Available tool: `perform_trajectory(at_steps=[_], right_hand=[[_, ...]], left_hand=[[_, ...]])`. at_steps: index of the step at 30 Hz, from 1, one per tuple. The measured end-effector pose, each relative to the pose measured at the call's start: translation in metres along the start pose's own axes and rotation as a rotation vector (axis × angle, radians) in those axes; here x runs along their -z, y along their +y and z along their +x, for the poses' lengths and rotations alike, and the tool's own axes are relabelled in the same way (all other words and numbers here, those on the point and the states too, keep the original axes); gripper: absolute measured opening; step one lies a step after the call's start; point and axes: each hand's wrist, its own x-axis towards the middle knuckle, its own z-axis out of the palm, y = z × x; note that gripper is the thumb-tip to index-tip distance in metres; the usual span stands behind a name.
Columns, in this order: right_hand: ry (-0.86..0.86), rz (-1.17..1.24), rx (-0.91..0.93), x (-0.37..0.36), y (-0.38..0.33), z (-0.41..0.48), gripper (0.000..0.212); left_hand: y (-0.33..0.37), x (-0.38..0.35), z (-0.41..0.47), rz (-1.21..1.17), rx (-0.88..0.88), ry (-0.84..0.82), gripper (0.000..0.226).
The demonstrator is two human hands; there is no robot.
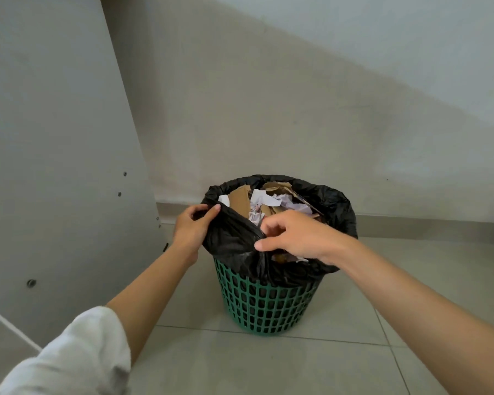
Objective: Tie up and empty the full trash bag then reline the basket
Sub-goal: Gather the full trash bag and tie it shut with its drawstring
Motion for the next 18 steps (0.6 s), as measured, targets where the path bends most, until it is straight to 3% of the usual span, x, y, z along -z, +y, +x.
perform_trajectory(at_steps=[3, 8, 13, 18], right_hand=[[0.178, 0.088, 0.043, -0.013, 0.007, 0.01, 0.025], [0.311, 0.224, 0.1, -0.026, 0.008, 0.025, 0.026], [0.133, 0.175, 0.062, -0.027, 0.006, 0.02, 0.024], [-0.119, 0.05, -0.003, -0.014, 0.003, 0.009, 0.042]], left_hand=[[-0.008, -0.014, -0.025, -0.003, 0.017, 0.187, 0.05], [-0.018, -0.031, -0.048, -0.025, 0.033, 0.312, 0.036], [-0.015, -0.018, -0.035, 0.042, -0.007, 0.332, 0.035], [-0.016, -0.007, -0.017, 0.07, -0.006, 0.29, 0.039]])
